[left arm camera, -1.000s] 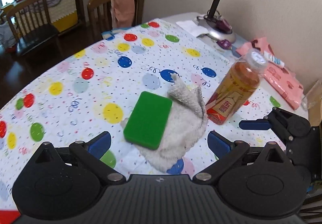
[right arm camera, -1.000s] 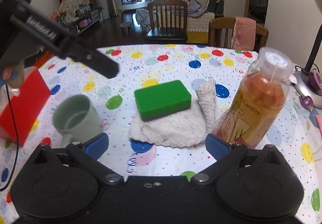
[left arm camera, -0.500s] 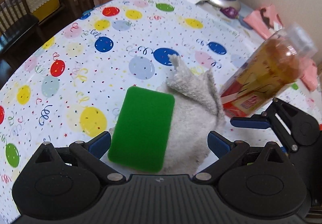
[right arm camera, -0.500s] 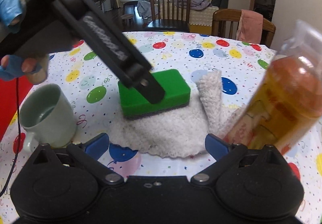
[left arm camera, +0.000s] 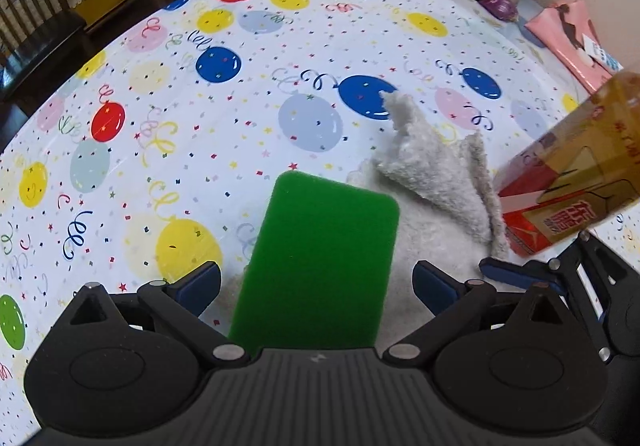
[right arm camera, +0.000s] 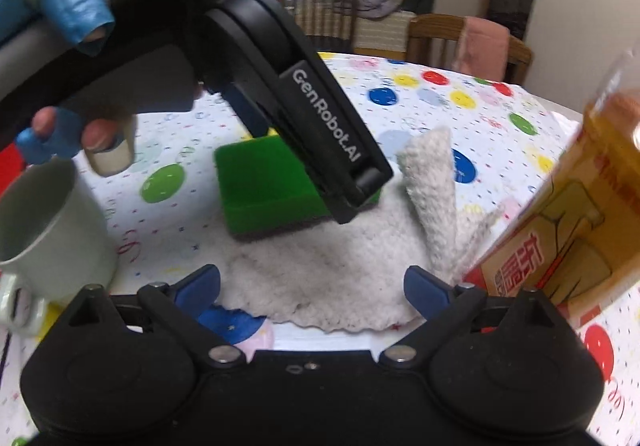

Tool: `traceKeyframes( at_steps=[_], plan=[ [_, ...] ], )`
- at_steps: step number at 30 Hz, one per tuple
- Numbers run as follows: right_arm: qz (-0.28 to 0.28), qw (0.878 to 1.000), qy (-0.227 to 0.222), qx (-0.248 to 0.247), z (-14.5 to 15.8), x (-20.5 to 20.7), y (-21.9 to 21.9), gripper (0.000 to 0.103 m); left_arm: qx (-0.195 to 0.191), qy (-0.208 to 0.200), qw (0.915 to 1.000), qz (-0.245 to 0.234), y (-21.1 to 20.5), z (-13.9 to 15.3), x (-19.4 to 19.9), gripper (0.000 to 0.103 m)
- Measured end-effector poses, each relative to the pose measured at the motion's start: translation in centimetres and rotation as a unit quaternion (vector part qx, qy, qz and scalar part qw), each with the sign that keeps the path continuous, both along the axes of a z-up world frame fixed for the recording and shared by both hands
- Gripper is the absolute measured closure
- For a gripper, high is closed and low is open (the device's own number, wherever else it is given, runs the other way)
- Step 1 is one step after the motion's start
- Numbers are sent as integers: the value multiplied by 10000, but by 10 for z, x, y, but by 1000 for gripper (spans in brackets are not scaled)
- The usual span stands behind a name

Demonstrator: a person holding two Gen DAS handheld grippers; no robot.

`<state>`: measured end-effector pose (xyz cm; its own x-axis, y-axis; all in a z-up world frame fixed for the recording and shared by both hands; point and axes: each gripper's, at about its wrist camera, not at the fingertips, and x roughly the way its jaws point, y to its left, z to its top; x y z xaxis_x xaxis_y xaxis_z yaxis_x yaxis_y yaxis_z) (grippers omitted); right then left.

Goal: Organize soft objects
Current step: 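Grasp the green sponge with the left tool while the right tool grasps the white towel, then lift and carry the sponge and towel over the box with both tools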

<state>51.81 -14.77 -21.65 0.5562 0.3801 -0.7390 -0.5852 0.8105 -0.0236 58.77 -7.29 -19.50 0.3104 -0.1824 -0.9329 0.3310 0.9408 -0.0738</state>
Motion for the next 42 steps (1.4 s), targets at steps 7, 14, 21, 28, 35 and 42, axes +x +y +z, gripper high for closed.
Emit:
traceKeyframes(
  at_steps=[7,14,21,28,35,42],
  plan=[
    [-151,9998,40,-81,-12,3,8,12,224,-39,9996,149,2,-12,1,0],
    [-268,9996,54,38,-10,3,3,30,40,-14,9995,307,6,-13,0,14],
    [-282,9996,-1,26,-6,8,-1,69,-30,-132,9992,384,1,-2,-6,27],
    [-365,9991,99,173,0,13,-8,93,-205,-335,9972,635,6,22,-17,28],
    [-228,9992,12,329,23,-4,-14,93,-437,-506,9940,865,18,59,-45,28],
    [52,9985,-33,541,62,-29,-27,93,-711,-726,9889,1084,32,101,-84,28]
  ],
)
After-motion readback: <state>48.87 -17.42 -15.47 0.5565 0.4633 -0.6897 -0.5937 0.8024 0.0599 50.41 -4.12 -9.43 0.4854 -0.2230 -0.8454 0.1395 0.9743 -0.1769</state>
